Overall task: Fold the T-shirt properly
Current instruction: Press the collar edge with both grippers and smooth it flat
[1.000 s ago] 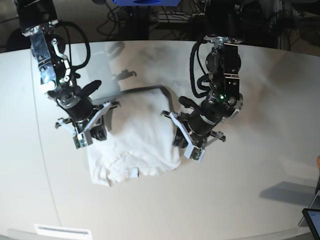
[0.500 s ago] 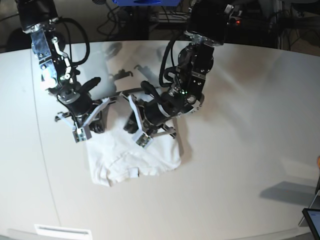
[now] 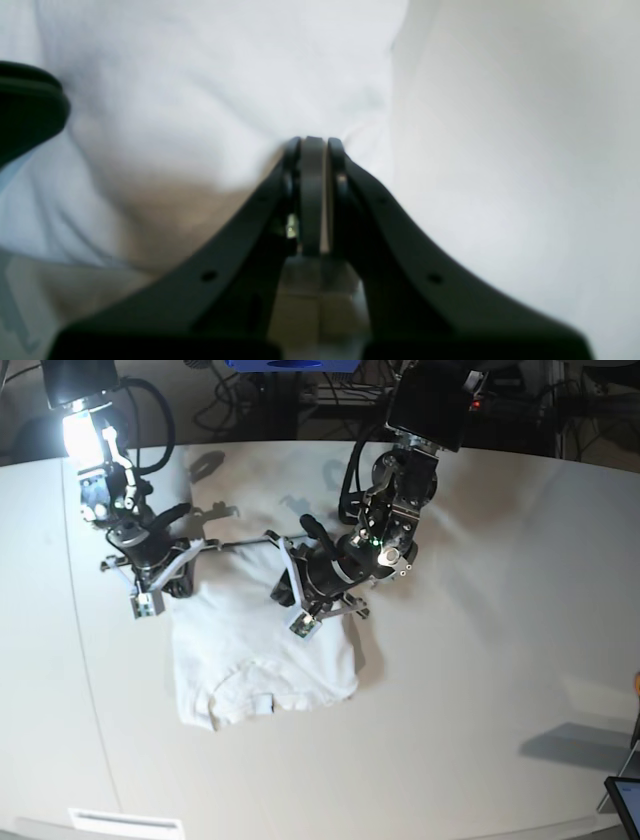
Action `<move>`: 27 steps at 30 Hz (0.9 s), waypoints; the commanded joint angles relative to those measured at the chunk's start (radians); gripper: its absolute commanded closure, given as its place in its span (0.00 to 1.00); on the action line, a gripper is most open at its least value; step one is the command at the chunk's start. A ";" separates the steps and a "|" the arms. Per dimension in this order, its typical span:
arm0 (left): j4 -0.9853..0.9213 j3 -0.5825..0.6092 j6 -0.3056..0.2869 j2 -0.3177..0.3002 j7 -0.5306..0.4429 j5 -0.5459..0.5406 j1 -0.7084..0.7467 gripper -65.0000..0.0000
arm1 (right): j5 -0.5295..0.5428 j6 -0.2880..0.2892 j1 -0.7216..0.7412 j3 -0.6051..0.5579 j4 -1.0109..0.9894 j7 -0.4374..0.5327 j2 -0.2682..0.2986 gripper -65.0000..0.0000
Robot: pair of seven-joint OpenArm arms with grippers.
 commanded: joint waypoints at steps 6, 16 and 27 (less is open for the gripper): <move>0.058 -0.001 0.006 0.004 -0.007 0.001 -0.009 0.92 | -0.005 -0.009 -0.019 0.009 0.056 0.037 0.013 0.96; 0.288 -0.094 0.006 -0.029 -0.002 -0.005 0.040 0.92 | -0.009 -0.009 -0.002 0.009 0.207 0.034 0.018 0.96; 0.266 -0.104 0.000 -0.019 -0.004 -0.007 0.078 0.92 | -0.009 -0.009 0.038 0.003 0.199 -0.018 0.013 0.96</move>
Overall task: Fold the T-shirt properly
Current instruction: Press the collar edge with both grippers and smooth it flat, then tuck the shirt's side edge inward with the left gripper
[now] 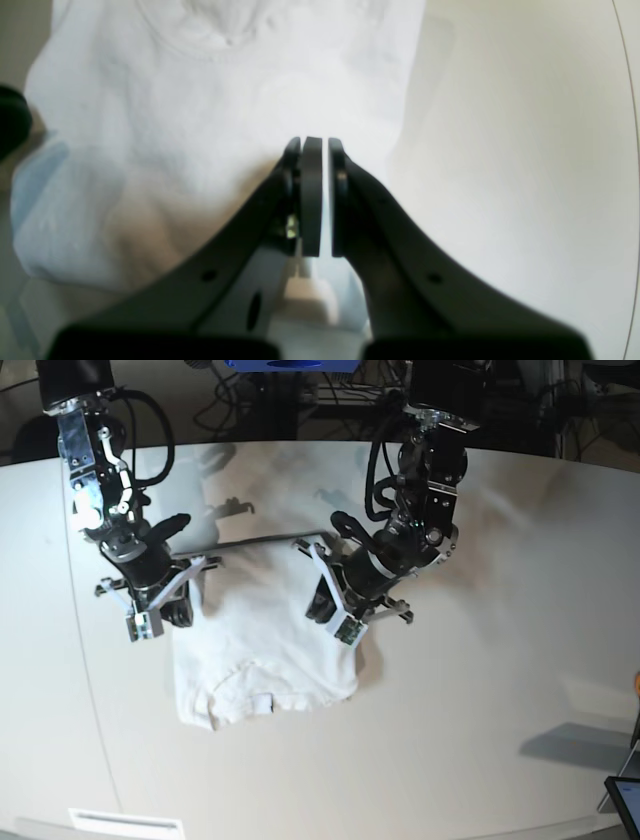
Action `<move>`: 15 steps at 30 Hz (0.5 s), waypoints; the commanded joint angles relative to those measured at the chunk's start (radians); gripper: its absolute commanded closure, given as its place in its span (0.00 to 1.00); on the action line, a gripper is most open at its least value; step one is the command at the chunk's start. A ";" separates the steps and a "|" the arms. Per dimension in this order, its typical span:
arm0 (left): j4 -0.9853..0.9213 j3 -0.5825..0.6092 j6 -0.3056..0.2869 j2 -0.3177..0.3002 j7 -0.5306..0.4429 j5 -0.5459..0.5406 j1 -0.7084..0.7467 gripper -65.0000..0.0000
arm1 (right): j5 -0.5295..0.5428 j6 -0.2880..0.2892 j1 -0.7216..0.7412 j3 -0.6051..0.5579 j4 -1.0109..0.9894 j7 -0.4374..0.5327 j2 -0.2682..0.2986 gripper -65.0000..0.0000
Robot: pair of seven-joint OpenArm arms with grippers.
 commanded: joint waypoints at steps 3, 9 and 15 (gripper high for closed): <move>0.020 0.061 -0.003 0.011 -0.036 -0.011 -0.011 0.92 | -0.001 0.004 0.013 0.003 0.012 0.027 0.003 0.96; -0.011 0.088 -0.001 0.005 -0.034 -0.011 0.023 0.92 | 0.003 0.004 -0.014 0.003 -0.034 0.027 0.002 0.96; -0.011 0.087 -0.001 -0.036 -0.033 -0.010 0.067 0.92 | 0.006 0.004 -0.043 0.003 -0.051 0.027 0.000 0.96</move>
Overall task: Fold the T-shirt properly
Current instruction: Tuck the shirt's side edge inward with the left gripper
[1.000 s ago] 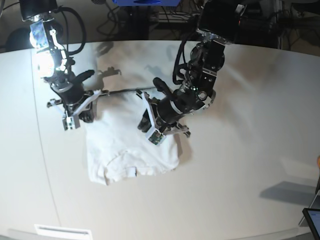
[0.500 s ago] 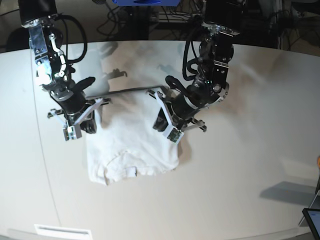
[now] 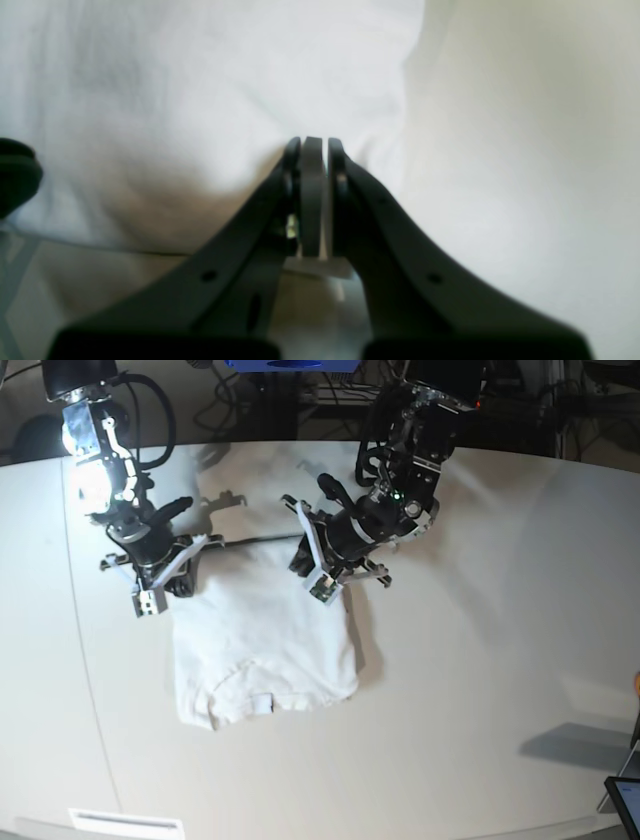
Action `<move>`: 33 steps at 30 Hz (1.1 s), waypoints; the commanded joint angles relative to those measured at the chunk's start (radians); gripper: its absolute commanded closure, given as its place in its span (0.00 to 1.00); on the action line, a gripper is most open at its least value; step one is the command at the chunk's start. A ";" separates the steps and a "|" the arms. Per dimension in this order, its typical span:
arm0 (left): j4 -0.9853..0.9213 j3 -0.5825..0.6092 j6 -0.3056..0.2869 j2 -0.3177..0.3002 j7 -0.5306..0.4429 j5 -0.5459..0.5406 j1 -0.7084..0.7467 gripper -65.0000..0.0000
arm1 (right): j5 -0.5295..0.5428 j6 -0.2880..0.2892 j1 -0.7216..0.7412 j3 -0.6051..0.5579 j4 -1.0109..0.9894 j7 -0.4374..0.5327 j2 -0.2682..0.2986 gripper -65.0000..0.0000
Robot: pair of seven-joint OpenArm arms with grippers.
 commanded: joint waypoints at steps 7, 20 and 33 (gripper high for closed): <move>-0.027 -0.001 -0.004 -0.016 0.010 -0.015 -0.012 0.92 | 0.000 0.001 0.007 0.010 -0.012 0.026 -0.018 0.96; 0.153 -0.232 -0.003 0.002 0.015 -0.008 -0.078 0.92 | -0.001 0.001 0.097 0.008 0.069 0.026 0.016 0.96; -0.036 -0.435 -0.001 0.007 0.112 -0.006 -0.079 0.92 | -0.001 0.001 0.231 0.008 -0.219 0.029 0.069 0.96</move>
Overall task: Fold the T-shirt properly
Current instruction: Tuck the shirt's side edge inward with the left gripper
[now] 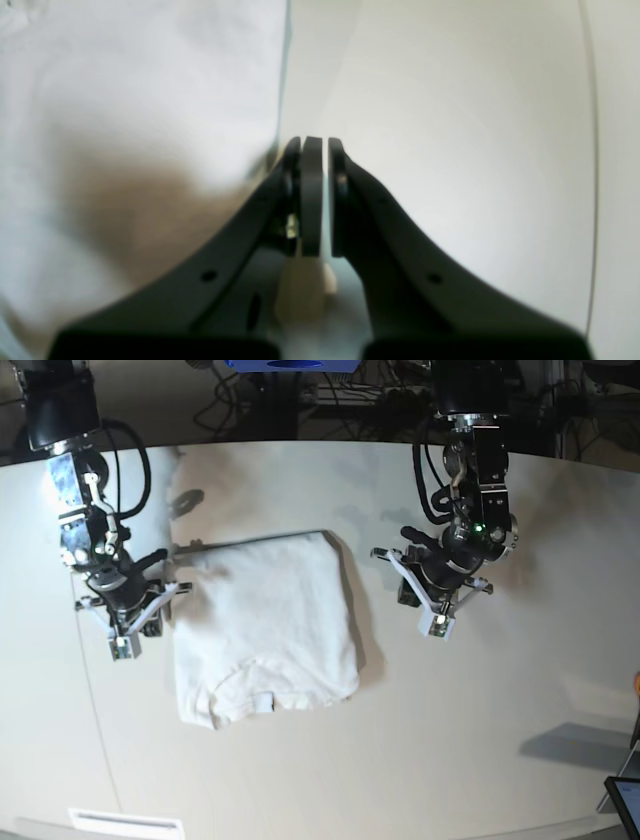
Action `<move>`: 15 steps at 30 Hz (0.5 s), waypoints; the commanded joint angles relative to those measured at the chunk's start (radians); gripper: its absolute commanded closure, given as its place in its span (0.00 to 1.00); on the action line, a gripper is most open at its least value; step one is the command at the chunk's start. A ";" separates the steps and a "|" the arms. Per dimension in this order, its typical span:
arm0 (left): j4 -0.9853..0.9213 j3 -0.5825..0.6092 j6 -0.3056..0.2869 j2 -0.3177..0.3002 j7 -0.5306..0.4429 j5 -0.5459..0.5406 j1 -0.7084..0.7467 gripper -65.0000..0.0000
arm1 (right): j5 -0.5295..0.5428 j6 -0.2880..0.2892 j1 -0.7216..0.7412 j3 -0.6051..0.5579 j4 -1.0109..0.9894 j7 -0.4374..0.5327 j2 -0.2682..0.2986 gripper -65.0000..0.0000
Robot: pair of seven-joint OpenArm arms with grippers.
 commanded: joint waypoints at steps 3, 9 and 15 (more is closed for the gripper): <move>-0.014 0.007 -0.003 -0.002 -0.023 -0.018 -0.048 0.92 | -0.001 -0.003 0.028 0.005 -0.019 0.023 0.013 0.96; -0.060 0.020 -0.003 0.027 -0.023 -0.010 -0.091 0.92 | -0.001 -0.003 -0.003 0.002 -0.016 0.023 0.008 0.96; -0.089 0.020 -0.004 0.045 -0.025 -0.013 -0.114 0.92 | -0.001 -0.003 -0.040 0.001 -0.014 0.023 0.003 0.96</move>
